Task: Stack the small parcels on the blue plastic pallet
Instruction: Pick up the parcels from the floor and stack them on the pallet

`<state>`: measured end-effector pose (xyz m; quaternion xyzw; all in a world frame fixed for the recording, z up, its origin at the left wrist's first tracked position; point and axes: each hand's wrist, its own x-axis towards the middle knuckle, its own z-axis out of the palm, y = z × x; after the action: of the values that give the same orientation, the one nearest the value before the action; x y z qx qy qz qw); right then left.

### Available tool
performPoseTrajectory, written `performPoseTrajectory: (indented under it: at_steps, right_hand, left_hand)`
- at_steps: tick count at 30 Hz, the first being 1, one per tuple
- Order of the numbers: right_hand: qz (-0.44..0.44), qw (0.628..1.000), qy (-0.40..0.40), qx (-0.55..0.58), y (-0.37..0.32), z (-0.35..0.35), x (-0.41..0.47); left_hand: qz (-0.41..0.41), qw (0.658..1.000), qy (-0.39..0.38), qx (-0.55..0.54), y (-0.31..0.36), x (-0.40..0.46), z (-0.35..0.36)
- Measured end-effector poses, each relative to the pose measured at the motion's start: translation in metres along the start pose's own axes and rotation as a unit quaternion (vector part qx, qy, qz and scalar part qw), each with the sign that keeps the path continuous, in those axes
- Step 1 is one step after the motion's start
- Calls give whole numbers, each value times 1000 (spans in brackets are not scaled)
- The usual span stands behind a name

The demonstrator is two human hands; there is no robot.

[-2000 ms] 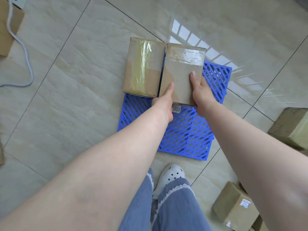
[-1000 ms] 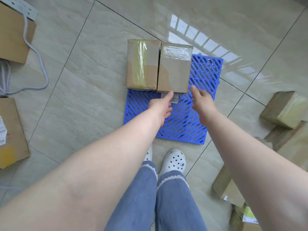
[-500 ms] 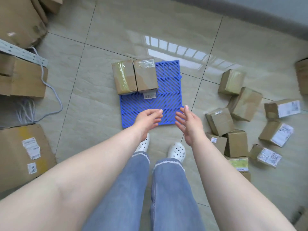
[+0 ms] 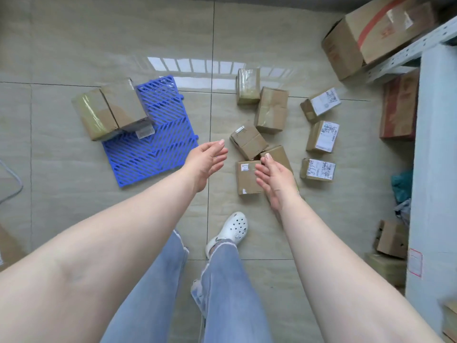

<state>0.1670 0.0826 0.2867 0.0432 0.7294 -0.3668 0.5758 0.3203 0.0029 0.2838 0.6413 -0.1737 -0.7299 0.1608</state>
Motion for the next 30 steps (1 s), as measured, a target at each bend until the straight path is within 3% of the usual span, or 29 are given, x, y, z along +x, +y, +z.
performPoseTrajectory:
  at_steps: [7, 23, 30]
  right_hand:
    - [-16, 999, 29, 38, -31, -70, 6]
    - [-31, 996, 63, 57, -107, -80, 103]
    - [-44, 998, 51, -14, -109, -79, 191]
  left_hand:
    - [17, 999, -25, 28, -4, -3, 67]
    - [15, 993, -28, 112, 66, 92, 129]
    - [35, 980, -8, 198, 63, 168, 150]
